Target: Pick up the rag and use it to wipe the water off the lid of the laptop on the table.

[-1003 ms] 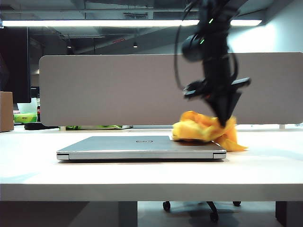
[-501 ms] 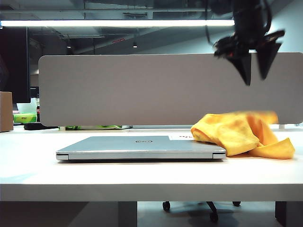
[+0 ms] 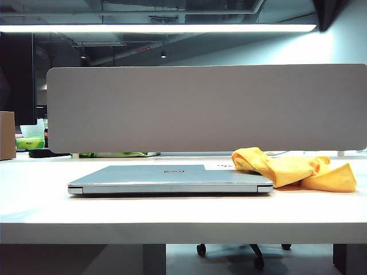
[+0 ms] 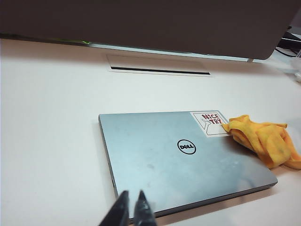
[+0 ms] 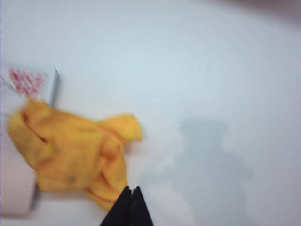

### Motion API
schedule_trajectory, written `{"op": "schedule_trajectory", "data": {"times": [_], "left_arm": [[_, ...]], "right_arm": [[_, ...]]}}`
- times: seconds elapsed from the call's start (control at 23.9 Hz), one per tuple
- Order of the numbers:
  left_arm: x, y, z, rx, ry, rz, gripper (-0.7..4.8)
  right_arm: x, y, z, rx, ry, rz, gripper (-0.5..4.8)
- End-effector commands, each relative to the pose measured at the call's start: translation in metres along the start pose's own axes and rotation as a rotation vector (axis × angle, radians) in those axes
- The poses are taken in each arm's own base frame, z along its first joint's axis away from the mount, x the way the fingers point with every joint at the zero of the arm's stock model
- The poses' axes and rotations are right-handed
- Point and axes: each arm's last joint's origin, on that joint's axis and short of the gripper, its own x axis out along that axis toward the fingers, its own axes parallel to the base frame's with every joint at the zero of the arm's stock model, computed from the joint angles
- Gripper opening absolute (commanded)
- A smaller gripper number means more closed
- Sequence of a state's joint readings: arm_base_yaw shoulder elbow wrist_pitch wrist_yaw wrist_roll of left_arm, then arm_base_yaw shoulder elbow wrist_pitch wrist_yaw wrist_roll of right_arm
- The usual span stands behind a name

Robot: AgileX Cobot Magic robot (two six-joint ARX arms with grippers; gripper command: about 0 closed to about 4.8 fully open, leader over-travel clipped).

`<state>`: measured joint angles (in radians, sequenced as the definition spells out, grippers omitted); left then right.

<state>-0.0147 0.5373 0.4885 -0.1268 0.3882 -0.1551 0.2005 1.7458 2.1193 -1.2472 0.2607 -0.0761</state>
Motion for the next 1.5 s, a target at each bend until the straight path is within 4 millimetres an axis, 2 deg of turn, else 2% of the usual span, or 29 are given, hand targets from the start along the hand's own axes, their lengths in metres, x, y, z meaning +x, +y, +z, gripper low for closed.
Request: {"op": "schedule_trajectory", "data": {"times": [0.04,0.25,0.42,0.54,0.67,0.75,0.88,0.96,1.13,1.34,1.5], "left_arm": [[-0.001,-0.001,0.004,0.006,-0.022,0.002,0.21],[-0.001,0.000,0.004,0.006,-0.023,0.008,0.21],[-0.001,0.000,0.004,0.009,-0.029,0.010,0.21],[-0.001,0.000,0.005,0.012,-0.044,0.039,0.21],[-0.001,0.001,0.008,0.021,-0.073,0.063,0.21],[-0.002,0.000,0.011,0.065,-0.105,0.069,0.21],[-0.002,0.000,0.012,0.089,-0.113,0.069,0.21],[-0.002,0.000,0.014,0.100,-0.130,0.066,0.21],[-0.004,-0.001,0.015,0.166,-0.145,0.066,0.21],[-0.010,-0.003,0.008,0.175,-0.164,0.062,0.22],[-0.019,-0.005,-0.002,0.185,-0.196,0.058,0.22]], "right_arm": [[-0.040,-0.007,0.007,0.033,-0.232,0.069,-0.02],[-0.093,-0.019,0.012,0.021,-0.540,0.132,-0.03],[-0.115,-0.023,0.006,-0.006,-0.655,0.141,-0.03],[-0.125,-0.024,-0.007,-0.015,-0.714,0.164,-0.03],[-0.128,-0.023,-0.027,-0.010,-0.755,0.161,-0.03],[-0.126,-0.020,-0.063,0.002,-0.812,0.153,-0.03],[-0.122,-0.017,-0.090,0.007,-0.843,0.148,-0.03],[-0.119,-0.014,-0.121,0.039,-0.877,0.154,-0.03],[-0.114,-0.010,-0.161,0.110,-0.928,0.177,-0.03],[-0.105,-0.004,-0.206,0.169,-0.959,0.192,-0.03],[-0.098,-0.001,-0.229,0.204,-0.962,0.191,-0.03]]}}
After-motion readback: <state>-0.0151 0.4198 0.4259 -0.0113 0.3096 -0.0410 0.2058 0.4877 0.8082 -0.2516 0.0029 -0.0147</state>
